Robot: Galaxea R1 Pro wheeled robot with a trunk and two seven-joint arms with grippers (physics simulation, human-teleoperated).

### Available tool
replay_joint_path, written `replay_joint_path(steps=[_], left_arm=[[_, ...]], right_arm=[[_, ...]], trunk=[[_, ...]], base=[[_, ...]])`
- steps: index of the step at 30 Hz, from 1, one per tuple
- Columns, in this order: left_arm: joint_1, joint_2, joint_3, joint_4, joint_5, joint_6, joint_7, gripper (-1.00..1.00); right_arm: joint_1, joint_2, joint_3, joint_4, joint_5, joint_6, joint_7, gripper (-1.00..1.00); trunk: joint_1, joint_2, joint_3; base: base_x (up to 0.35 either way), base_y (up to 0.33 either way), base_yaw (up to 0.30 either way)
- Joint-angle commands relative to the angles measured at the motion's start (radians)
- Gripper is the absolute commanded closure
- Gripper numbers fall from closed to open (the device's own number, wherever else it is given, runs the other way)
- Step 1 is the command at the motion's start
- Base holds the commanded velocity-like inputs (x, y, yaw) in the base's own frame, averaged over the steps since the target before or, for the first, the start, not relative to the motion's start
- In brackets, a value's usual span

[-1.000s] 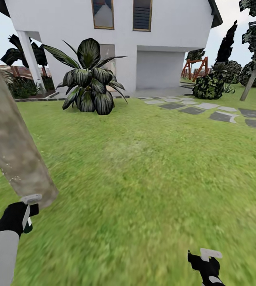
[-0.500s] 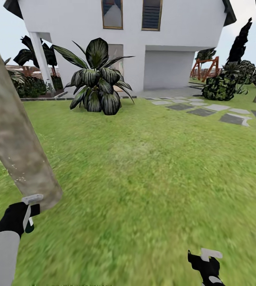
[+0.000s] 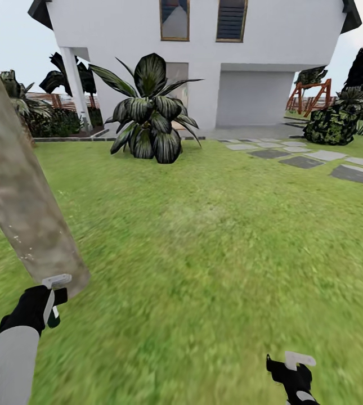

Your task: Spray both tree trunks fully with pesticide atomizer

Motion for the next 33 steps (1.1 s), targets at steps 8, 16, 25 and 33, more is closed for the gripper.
replay_joint_path(steps=[8,16,25,33], left_arm=[[-0.001,-0.001,0.007,-0.027,0.002,0.006,0.002,1.00],[-0.001,-0.002,0.009,-0.028,0.002,0.007,0.002,1.00],[-0.001,-0.008,0.009,-0.026,0.002,0.007,0.003,1.00],[-0.001,-0.008,0.009,-0.026,0.001,0.006,0.003,1.00]], right_arm=[[-0.001,0.000,-0.006,0.001,0.011,-0.003,-0.004,-1.00],[-0.001,0.001,-0.006,0.001,0.011,-0.003,-0.004,-1.00],[-0.001,0.002,-0.006,0.001,0.011,-0.003,-0.004,-1.00],[-0.001,0.003,-0.005,0.001,0.011,-0.003,-0.004,-1.00]], trunk=[[0.000,0.000,-0.001],[0.000,0.000,-0.001],[0.000,0.000,-0.001],[0.000,0.000,-0.001]], base=[[0.109,-0.248,0.000],[0.057,-0.273,0.183],[0.245,-0.172,0.277],[0.285,-0.146,0.256]])
